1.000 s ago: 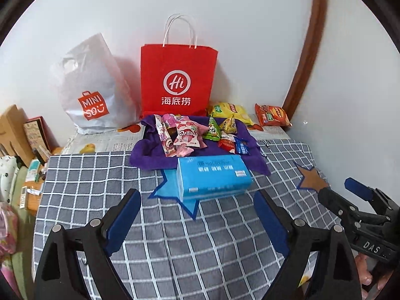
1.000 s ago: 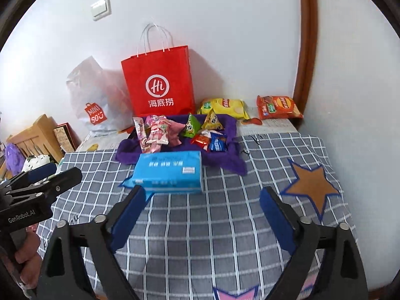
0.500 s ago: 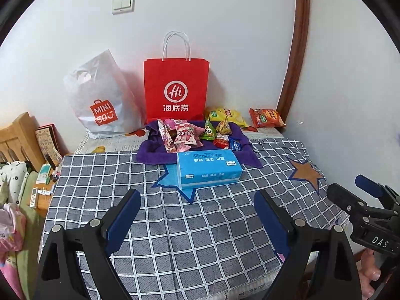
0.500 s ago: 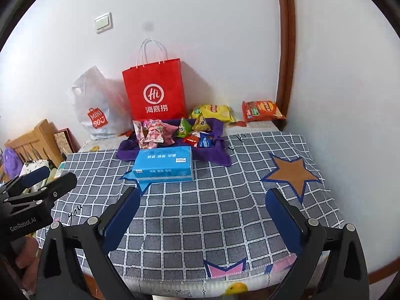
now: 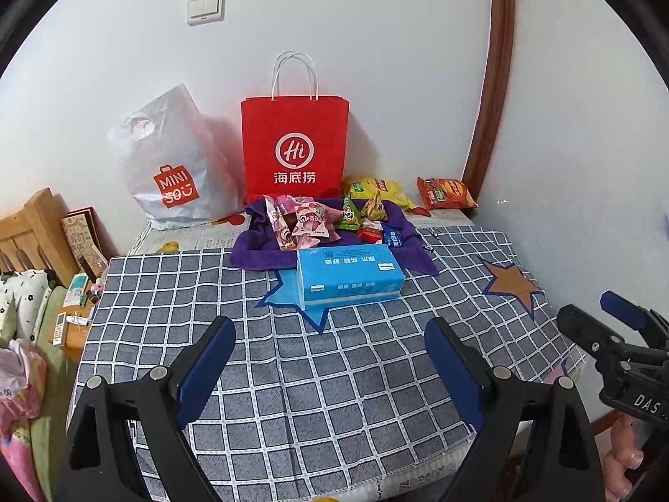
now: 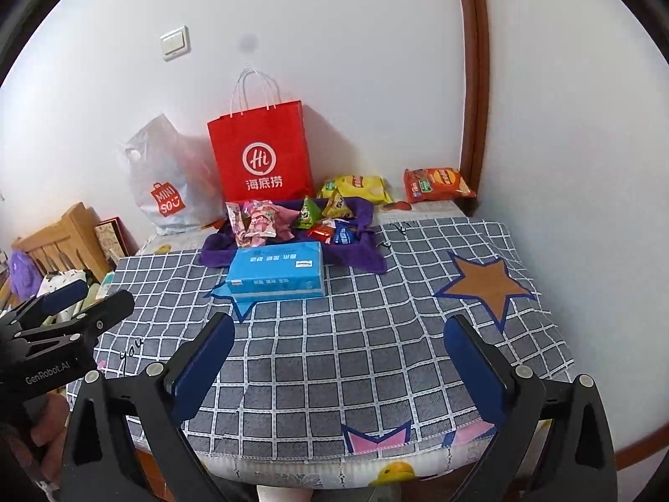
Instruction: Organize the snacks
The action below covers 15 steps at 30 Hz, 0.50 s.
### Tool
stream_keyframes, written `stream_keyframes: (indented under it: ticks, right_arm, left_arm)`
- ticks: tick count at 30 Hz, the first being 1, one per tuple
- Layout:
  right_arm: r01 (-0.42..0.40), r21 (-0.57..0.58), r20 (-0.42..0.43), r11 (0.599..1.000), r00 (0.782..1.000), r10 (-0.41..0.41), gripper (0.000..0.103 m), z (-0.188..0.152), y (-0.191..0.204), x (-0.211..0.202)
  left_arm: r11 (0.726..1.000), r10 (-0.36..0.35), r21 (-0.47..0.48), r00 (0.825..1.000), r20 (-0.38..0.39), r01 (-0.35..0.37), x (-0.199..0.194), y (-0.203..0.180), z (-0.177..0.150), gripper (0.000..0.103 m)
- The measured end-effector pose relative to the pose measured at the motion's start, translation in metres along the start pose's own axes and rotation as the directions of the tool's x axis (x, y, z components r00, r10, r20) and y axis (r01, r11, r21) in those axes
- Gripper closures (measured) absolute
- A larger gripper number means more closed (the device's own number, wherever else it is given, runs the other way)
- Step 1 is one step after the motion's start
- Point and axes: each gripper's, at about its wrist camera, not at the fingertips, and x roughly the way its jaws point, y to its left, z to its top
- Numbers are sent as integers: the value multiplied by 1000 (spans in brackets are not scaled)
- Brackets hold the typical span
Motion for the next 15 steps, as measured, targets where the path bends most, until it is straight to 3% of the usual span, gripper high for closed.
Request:
stream_keyframes:
  ticks: [15]
  right_arm:
    - [4,1,-5,1000,1000,-4,4,-2,-2,0]
  left_arm:
    - [1000,-11,1,1000,-9,11,0,0,-1,11]
